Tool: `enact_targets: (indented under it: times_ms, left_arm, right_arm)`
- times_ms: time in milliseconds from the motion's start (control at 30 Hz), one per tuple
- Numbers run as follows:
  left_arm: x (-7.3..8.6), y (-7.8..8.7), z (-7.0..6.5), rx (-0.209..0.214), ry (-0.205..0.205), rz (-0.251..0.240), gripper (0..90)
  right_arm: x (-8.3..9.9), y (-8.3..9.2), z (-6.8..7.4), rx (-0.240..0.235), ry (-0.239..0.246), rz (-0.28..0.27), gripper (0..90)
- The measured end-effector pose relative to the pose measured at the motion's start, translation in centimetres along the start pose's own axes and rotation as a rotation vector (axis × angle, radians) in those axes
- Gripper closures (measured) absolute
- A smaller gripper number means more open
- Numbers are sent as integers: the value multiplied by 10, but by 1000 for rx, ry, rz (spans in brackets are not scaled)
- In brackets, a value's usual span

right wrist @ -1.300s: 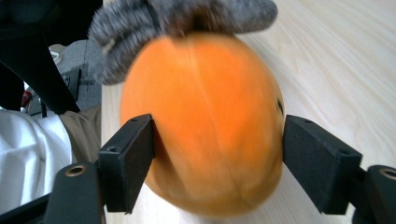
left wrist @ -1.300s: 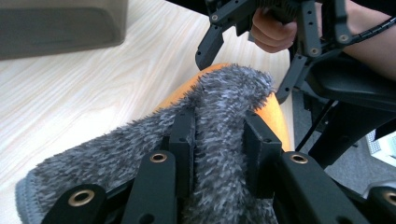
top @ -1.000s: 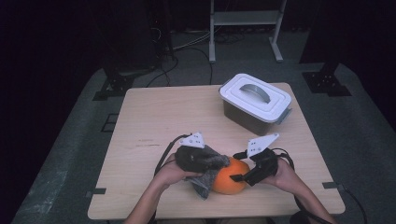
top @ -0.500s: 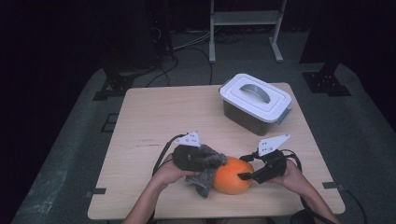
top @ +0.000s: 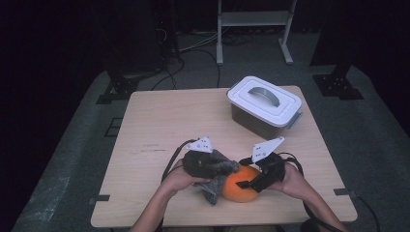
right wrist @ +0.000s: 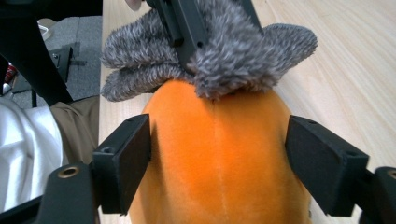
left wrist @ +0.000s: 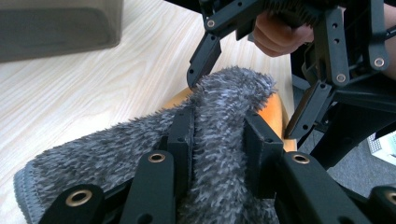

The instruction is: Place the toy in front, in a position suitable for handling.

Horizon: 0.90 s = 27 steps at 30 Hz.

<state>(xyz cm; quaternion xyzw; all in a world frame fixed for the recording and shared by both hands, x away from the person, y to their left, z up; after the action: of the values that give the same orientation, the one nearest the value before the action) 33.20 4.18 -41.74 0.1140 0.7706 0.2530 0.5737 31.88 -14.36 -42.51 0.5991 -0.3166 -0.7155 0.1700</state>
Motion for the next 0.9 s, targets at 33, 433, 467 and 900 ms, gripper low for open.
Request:
enact_targets:
  times_ms: [33, 433, 467, 900]
  left_arm:
    - [1, 1, 0, 0, 4, -3, 673]
    - [5, 5, 2, 15, 11, -25, 672]
    - [5, 5, 1, 15, 11, -24, 672]
    - [7, -5, 0, 35, 22, -19, 672]
  right_arm:
    - [1, -1, 0, -1, 0, -2, 242]
    - [28, 7, -6, -32, -21, -61, 349]
    - [30, 8, -7, -34, -22, -70, 350]
    - [35, 20, -12, -28, -104, -35, 232]
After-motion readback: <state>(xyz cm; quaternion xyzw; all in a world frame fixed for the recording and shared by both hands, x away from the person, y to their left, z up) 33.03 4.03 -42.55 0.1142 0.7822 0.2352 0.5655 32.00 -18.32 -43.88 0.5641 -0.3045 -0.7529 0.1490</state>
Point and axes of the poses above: each handheld gripper's, and its own axes: y roughly backward along the jaws, x roughly out of its underside, z roughly to its left, the point moved 4 cm from there along -y, roughly forward along the jaws
